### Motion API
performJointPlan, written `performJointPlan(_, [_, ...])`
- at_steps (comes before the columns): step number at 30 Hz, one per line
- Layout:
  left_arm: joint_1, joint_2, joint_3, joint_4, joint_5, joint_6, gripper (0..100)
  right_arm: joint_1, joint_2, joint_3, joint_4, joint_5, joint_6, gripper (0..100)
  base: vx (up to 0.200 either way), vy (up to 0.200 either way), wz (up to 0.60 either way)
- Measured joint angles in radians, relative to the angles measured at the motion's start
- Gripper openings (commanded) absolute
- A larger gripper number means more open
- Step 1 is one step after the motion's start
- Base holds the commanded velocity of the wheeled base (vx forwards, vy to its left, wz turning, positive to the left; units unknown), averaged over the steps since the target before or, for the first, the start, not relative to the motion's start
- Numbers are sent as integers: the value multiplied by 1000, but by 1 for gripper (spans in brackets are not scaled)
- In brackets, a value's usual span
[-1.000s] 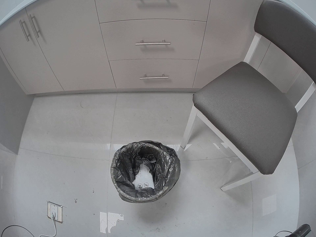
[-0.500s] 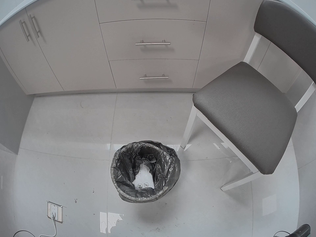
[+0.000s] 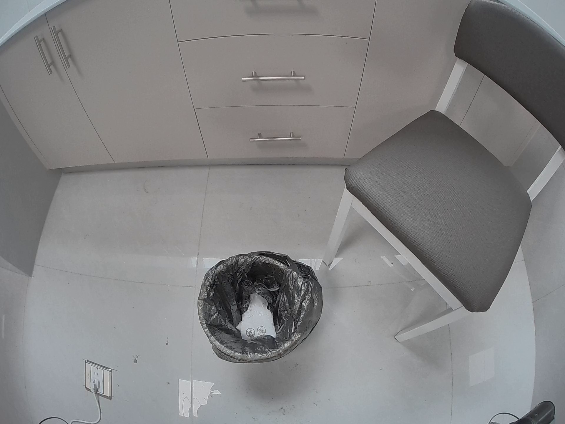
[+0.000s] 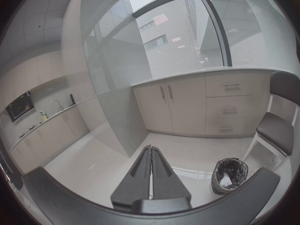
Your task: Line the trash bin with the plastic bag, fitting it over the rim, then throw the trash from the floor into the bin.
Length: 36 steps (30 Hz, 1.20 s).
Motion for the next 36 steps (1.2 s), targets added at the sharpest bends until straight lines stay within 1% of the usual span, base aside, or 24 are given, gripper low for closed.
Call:
performJointPlan(4, [-2, -20, 195, -158, -70, -2, 0, 2, -2, 57, -24, 52, 19, 100, 0, 0, 0])
performJointPlan(6, [-4, -28, 299, -231, -123, -4, 0, 4, -2, 88, -37, 96, 26, 100, 0, 0, 0])
performJointPlan(11, [-9, -46, 554, -389, -259, -4, 0, 6, -2, 161, -57, 241, 50, 100, 0, 0, 0])
performJointPlan(14, [-17, -55, 682, -514, -337, -11, 0, 9, -2, 211, -70, 345, 65, 100, 0, 0, 0])
performJointPlan(16, [-22, -60, 743, -572, -369, -10, 0, 11, -2, 252, -77, 396, 73, 100, 0, 0, 0])
performJointPlan(20, [-30, -68, 810, -631, -367, -1, 0, 12, -2, 363, -107, 427, 79, 100, 0, 0, 0])
performJointPlan(24, [-34, -73, 837, -661, -356, -17, 0, 11, -2, 483, -207, 435, 89, 100, 0, 0, 0])
performJointPlan(26, [-35, -75, 842, -669, -353, -36, 0, 11, -2, 545, -239, 438, 127, 100, 0, 0, 0])
performJointPlan(31, [-37, -77, 846, -678, -348, -88, 0, 9, -2, 601, -249, 454, 289, 100, 0, 0, 0])
performJointPlan(33, [-38, -77, 847, -679, -349, -87, 0, 9, -2, 607, -238, 473, 317, 100, 0, 0, 0])
performJointPlan(36, [-38, -77, 847, -670, -377, -59, 0, 9, -2, 611, -218, 500, 309, 100, 0, 0, 0])
